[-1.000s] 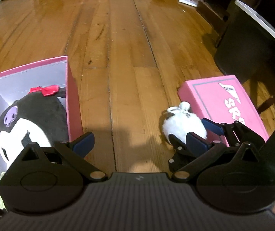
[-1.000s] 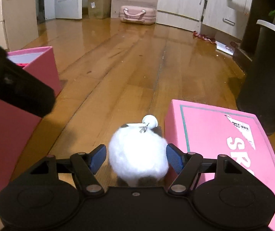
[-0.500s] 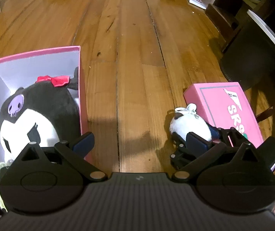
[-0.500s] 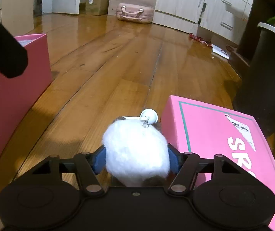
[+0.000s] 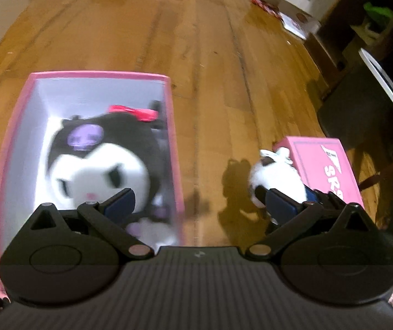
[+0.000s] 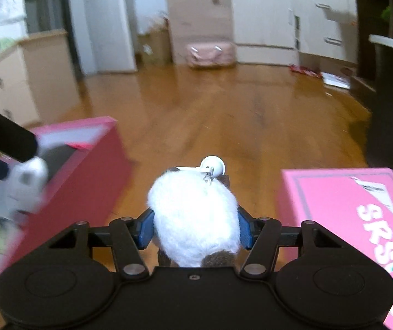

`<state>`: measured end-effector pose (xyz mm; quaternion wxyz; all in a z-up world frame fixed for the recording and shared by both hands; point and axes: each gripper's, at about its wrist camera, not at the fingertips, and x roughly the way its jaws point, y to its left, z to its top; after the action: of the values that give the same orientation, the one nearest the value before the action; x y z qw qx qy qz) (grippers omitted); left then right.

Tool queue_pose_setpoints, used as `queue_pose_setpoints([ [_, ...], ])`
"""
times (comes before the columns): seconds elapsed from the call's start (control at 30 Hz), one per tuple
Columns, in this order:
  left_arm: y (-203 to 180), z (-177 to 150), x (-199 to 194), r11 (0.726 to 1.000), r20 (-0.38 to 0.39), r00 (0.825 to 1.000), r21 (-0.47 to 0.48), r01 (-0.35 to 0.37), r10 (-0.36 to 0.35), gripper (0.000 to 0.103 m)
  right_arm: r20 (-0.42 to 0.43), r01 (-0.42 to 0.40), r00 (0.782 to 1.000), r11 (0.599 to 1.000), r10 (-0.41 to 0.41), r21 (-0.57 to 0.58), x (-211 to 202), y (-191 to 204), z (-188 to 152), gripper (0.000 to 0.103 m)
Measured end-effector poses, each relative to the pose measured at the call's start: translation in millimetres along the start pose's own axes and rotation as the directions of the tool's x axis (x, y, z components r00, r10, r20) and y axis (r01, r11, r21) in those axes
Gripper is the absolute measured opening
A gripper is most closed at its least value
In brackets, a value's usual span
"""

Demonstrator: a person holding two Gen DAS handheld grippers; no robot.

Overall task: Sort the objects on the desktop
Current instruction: 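Carry the white plush into the pink box beside the doll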

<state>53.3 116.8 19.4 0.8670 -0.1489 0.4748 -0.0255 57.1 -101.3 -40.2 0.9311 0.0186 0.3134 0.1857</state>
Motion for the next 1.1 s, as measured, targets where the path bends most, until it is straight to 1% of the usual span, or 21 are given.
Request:
queue_pose_setpoints([
  [0.1,18,-2,-17,0.999,0.027,0.999,0.006,-0.039,0.039,0.103,0.041,-0.089,0.995,0.996,0.088,0.023,-13,13,5,0.064],
  [0.17,30,-3,-22,0.998,0.001,0.998,0.023,-0.061,0.061,0.103,0.067,-0.149,0.987,0.988,0.146,0.032,-21,24,9,0.064],
  [0.2,36,-2,-25,0.997,-0.015,0.998,0.050,-0.067,0.068,0.103,0.070,-0.176,0.982,0.984,0.174,0.024,-23,34,12,0.064],
  [0.27,45,3,-34,0.990,-0.015,0.995,0.104,-0.093,0.095,0.103,0.060,-0.228,0.972,0.974,0.228,0.001,-24,57,19,0.064],
  [0.33,53,11,-44,0.980,-0.012,0.990,0.149,-0.134,0.137,0.103,0.053,-0.267,0.962,0.963,0.268,-0.024,-23,78,23,0.064],
  [0.43,65,17,-55,0.973,-0.006,0.989,0.178,-0.147,0.151,0.103,0.029,-0.333,0.942,0.942,0.335,-0.046,-19,109,27,0.064],
  [0.53,80,17,-55,0.975,-0.009,0.988,0.158,-0.153,0.156,0.103,-0.004,-0.322,0.946,0.942,0.323,-0.095,-6,137,26,0.064],
  [0.57,85,16,-52,0.978,-0.013,0.988,0.145,-0.152,0.155,0.103,-0.022,-0.335,0.942,0.937,0.335,-0.102,1,141,26,0.064],
  [0.67,104,10,-43,0.987,-0.040,0.989,0.082,-0.139,0.142,0.103,-0.102,-0.402,0.913,0.914,0.395,-0.055,23,149,27,0.064],
  [0.77,118,6,-43,0.992,-0.036,0.992,0.036,-0.119,0.120,0.103,-0.143,-0.425,0.899,0.903,0.413,-0.065,34,163,27,0.065],
  [0.87,128,5,-39,0.991,-0.049,0.990,0.019,-0.133,0.134,0.103,-0.195,-0.453,0.881,0.888,0.430,-0.086,46,181,30,0.065],
  [0.93,131,3,-34,0.989,-0.067,0.987,0.025,-0.145,0.146,0.103,-0.223,-0.449,0.879,0.889,0.422,-0.086,52,190,28,0.067],
  [1.0,133,2,-27,0.987,-0.087,0.983,0.029,-0.160,0.162,0.103,-0.256,-0.438,0.876,0.896,0.409,-0.068,59,194,25,0.072],
  [1.07,135,0,-21,0.987,-0.095,0.982,0.022,-0.159,0.160,0.103,-0.285,-0.427,0.872,0.903,0.398,-0.047,65,195,23,0.072],
  [1.1,135,-1,-18,0.987,-0.099,0.982,0.018,-0.158,0.159,0.103,-0.287,-0.426,0.871,0.904,0.398,-0.042,65,193,23,0.073],
])
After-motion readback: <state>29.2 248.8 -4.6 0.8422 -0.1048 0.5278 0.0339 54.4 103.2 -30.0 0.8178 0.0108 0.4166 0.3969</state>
